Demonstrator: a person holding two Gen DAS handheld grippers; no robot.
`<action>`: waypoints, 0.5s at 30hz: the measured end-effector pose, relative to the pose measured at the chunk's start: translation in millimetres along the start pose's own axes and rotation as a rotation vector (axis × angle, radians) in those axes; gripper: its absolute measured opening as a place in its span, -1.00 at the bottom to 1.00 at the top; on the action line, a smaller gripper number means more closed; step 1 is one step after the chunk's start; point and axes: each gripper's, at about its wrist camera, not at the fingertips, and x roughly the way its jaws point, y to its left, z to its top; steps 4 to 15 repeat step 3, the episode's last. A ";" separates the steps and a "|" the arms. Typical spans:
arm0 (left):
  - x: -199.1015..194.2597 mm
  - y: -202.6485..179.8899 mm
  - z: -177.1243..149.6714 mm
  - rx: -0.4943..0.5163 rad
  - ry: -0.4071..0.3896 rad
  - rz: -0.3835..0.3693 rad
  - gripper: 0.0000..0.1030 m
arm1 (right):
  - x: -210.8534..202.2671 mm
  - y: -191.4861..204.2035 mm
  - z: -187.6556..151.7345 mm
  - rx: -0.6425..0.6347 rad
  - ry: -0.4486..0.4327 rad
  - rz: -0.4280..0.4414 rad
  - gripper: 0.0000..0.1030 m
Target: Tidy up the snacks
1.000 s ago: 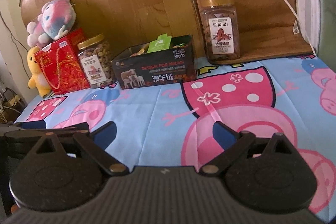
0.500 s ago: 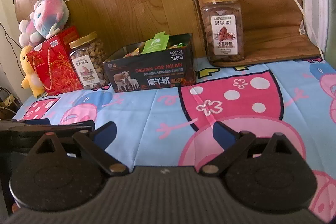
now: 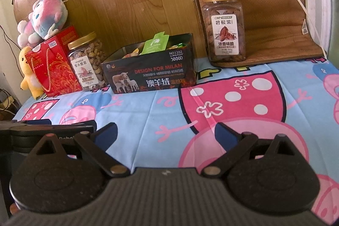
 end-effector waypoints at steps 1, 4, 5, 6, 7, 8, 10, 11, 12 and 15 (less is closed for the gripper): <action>-2.1 -0.7 -0.2 0.005 -0.012 -0.004 1.00 | -0.9 0.5 -0.5 0.000 -0.001 -0.001 0.94; -6.5 -2.2 0.3 0.020 -0.035 -0.027 1.00 | -2.5 1.1 -0.6 -0.006 -0.008 -0.004 0.94; -6.5 -2.2 0.3 0.020 -0.035 -0.027 1.00 | -2.5 1.1 -0.6 -0.006 -0.008 -0.004 0.94; -6.5 -2.2 0.3 0.020 -0.035 -0.027 1.00 | -2.5 1.1 -0.6 -0.006 -0.008 -0.004 0.94; -6.5 -2.2 0.3 0.020 -0.035 -0.027 1.00 | -2.5 1.1 -0.6 -0.006 -0.008 -0.004 0.94; -6.5 -2.2 0.3 0.020 -0.035 -0.027 1.00 | -2.5 1.1 -0.6 -0.006 -0.008 -0.004 0.94; -6.5 -2.2 0.3 0.020 -0.035 -0.027 1.00 | -2.5 1.1 -0.6 -0.006 -0.008 -0.004 0.94; -6.5 -2.2 0.3 0.020 -0.035 -0.027 1.00 | -2.5 1.1 -0.6 -0.006 -0.008 -0.004 0.94; -6.5 -2.2 0.3 0.020 -0.035 -0.027 1.00 | -2.5 1.1 -0.6 -0.006 -0.008 -0.004 0.94; -6.5 -2.2 0.3 0.020 -0.035 -0.027 1.00 | -2.5 1.1 -0.6 -0.006 -0.008 -0.004 0.94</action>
